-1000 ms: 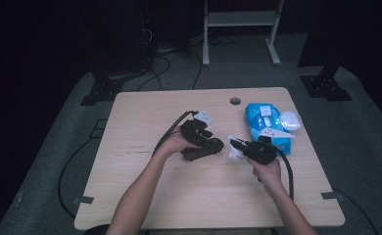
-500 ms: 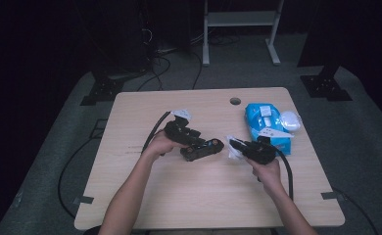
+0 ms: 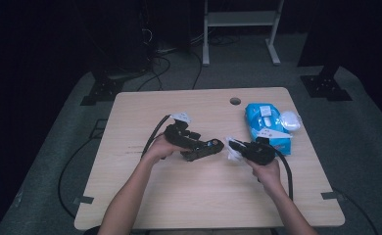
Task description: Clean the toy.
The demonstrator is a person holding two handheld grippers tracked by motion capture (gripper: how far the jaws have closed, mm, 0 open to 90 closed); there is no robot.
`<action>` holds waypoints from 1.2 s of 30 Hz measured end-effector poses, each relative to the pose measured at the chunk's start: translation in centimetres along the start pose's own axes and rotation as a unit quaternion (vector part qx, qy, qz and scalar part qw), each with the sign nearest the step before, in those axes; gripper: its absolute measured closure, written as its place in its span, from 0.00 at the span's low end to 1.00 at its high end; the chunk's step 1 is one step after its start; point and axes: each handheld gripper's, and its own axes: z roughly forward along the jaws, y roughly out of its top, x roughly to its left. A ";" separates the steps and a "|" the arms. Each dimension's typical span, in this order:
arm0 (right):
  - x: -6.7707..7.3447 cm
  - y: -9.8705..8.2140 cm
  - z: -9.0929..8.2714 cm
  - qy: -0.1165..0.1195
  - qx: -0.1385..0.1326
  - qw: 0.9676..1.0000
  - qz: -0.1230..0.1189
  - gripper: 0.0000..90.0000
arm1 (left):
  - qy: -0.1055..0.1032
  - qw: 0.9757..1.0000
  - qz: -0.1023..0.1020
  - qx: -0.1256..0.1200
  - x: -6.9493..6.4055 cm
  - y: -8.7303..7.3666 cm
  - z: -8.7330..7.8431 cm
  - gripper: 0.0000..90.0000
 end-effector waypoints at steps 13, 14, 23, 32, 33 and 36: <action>0.1 0.0 -0.2 -0.004 0.011 1.000 -0.010 0.91 | 0.024 0.998 0.051 0.015 -2.8 -0.3 0.5 0.50; 0.0 0.0 -0.2 -0.004 0.012 1.000 -0.011 0.91 | 0.026 0.998 0.055 0.017 -3.0 -0.3 0.5 0.50; -0.2 -0.2 -0.9 -0.011 0.026 0.999 -0.020 0.91 | 0.029 0.996 0.074 0.037 -4.3 -0.8 1.5 0.46; -0.6 -0.8 -1.6 -0.019 0.037 0.999 -0.024 0.91 | 0.047 0.993 0.098 0.042 -5.3 -1.4 2.1 0.45; -0.6 -0.8 -1.6 -0.020 0.040 0.999 -0.027 0.91 | 0.051 0.993 0.101 0.042 -5.5 -1.5 2.1 0.45; -0.7 -1.1 -1.9 -0.023 0.047 0.998 -0.029 0.91 | 0.062 0.991 0.114 0.044 -6.0 -1.6 2.2 0.45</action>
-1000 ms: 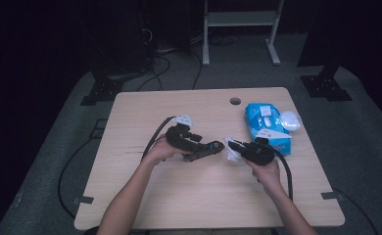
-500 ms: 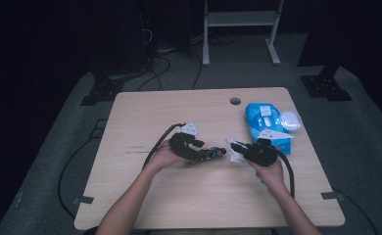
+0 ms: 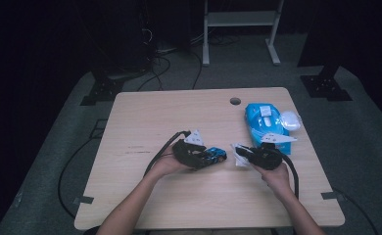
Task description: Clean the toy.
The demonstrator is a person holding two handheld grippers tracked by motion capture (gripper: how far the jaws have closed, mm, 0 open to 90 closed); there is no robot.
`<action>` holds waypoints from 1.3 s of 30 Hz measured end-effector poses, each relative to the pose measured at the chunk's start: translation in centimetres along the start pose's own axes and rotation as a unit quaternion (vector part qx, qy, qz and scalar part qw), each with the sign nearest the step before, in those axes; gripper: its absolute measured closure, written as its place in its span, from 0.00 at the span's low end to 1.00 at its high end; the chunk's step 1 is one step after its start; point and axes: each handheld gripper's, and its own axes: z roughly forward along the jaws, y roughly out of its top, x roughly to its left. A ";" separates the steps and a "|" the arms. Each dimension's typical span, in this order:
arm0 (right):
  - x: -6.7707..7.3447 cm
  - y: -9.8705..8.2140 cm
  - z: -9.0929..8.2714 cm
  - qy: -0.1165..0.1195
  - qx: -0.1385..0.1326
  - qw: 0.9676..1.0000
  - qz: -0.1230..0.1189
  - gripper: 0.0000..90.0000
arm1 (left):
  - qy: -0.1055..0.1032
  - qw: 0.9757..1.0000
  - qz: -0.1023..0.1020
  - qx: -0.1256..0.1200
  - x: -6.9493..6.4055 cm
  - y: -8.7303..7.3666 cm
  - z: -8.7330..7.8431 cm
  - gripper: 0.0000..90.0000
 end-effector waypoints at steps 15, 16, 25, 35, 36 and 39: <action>-0.8 -0.9 -0.7 -0.006 0.016 1.000 -0.002 0.91 | 0.004 1.000 -0.004 -0.009 -0.7 -0.2 -0.2 0.44; -0.9 -0.9 -0.8 -0.007 0.017 1.000 -0.004 0.91 | 0.005 1.000 -0.003 -0.011 -0.8 -0.1 -0.4 0.43; -1.4 -1.7 -2.5 -0.019 0.031 0.999 -0.019 0.91 | 0.011 1.000 0.000 -0.021 -1.2 -0.3 -1.5 0.40; -2.1 -2.5 -3.3 -0.036 0.046 0.998 -0.026 0.90 | 0.021 0.999 -0.016 -0.023 -0.7 -1.7 -2.7 0.37; -2.1 -2.5 -3.3 -0.036 0.047 0.998 -0.025 0.89 | 0.021 0.999 -0.014 -0.023 -0.7 -1.7 -2.8 0.37; -2.2 -2.5 -3.0 -0.039 0.051 0.997 -0.030 0.78 | 0.023 0.999 -0.016 -0.023 -0.7 -1.9 -3.0 0.37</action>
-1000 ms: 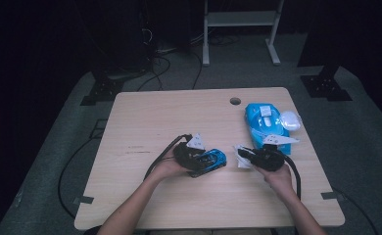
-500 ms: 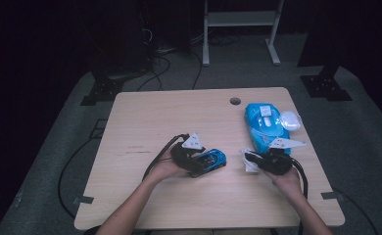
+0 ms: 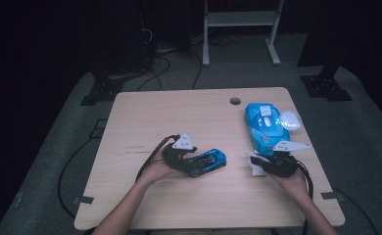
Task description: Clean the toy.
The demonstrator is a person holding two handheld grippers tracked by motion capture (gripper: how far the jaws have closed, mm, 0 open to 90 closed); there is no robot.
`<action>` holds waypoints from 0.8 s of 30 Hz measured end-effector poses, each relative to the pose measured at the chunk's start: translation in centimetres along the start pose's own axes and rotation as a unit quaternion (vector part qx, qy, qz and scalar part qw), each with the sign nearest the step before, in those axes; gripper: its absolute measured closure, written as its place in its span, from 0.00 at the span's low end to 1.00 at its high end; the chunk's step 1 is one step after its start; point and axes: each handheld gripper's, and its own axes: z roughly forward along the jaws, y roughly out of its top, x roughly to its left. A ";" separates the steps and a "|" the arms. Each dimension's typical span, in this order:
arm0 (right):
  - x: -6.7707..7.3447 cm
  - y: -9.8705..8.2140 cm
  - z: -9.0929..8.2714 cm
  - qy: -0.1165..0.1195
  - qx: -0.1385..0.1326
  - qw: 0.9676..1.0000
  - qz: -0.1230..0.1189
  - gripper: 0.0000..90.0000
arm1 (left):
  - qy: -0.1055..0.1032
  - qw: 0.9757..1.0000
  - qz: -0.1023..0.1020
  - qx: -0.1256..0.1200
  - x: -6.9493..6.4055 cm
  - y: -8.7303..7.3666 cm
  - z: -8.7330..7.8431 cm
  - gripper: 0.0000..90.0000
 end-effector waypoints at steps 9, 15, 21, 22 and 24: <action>0.1 0.6 0.0 0.008 -0.002 1.000 -0.008 0.56 | 0.003 1.000 -0.004 -0.002 0.1 -0.3 -0.5 0.33; 0.0 0.6 -1.0 0.013 -0.014 1.000 -0.004 0.54 | 0.011 1.000 -0.011 -0.006 0.2 -0.8 -1.3 0.31; -0.1 0.5 -1.8 0.012 -0.018 1.000 -0.005 0.51 | 0.017 1.000 -0.013 -0.005 0.2 -1.3 -2.2 0.29; -0.1 0.5 -1.9 0.012 -0.019 1.000 -0.004 0.50 | 0.017 1.000 -0.014 -0.003 0.2 -1.4 -2.3 0.29; -0.1 0.5 -2.1 0.013 -0.019 1.000 0.000 0.49 | 0.019 1.000 -0.014 -0.001 0.2 -1.6 -2.6 0.28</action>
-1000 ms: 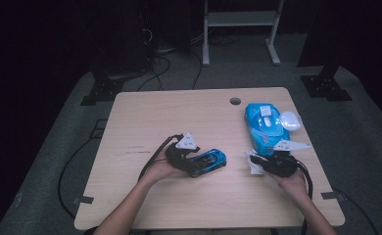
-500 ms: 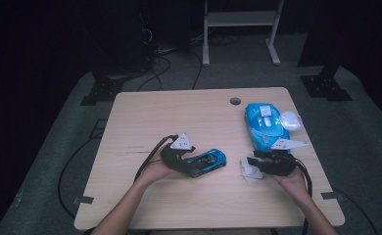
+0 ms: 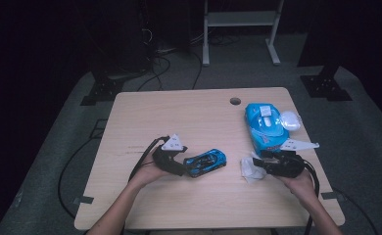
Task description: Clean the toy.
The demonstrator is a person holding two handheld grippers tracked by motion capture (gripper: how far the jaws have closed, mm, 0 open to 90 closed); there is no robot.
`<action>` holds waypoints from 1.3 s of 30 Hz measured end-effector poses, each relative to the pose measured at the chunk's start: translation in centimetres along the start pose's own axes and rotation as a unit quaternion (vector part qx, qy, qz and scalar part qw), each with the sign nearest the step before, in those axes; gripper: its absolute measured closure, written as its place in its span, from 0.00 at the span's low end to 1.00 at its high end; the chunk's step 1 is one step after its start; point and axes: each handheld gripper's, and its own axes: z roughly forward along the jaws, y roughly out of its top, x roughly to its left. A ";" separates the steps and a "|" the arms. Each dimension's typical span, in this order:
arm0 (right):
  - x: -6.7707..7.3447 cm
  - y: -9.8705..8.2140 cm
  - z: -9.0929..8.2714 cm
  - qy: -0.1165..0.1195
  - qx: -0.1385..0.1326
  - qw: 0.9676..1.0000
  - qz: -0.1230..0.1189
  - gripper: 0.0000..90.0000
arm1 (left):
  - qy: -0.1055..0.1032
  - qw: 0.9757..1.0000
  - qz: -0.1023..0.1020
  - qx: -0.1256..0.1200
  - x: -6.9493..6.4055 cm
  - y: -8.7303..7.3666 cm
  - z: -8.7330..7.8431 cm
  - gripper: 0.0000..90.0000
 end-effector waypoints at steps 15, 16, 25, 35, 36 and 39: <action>-0.3 -0.3 -2.2 -0.014 -0.006 1.000 0.008 0.41 | 0.017 1.000 -0.024 -0.009 -0.1 -1.7 -2.7 0.22; -0.3 -0.4 -2.3 -0.016 -0.006 1.000 0.008 0.41 | 0.017 0.999 -0.028 -0.009 -0.1 -1.9 -2.9 0.22; -0.4 -1.2 -3.3 -0.025 -0.008 1.000 0.016 0.38 | 0.029 0.998 -0.051 -0.017 -0.1 -3.3 -4.6 0.18; 0.0 -1.9 -4.1 -0.031 -0.008 0.999 0.013 0.36 | 0.040 0.997 -0.061 -0.022 -0.7 -5.0 -5.8 0.16; 0.1 -1.9 -4.1 -0.032 -0.008 0.999 0.013 0.36 | 0.040 0.997 -0.062 -0.022 -0.8 -5.0 -5.9 0.15; 0.3 -2.2 -4.2 -0.031 -0.007 0.999 0.011 0.35 | 0.046 0.997 -0.061 -0.023 -1.0 -5.3 -6.2 0.14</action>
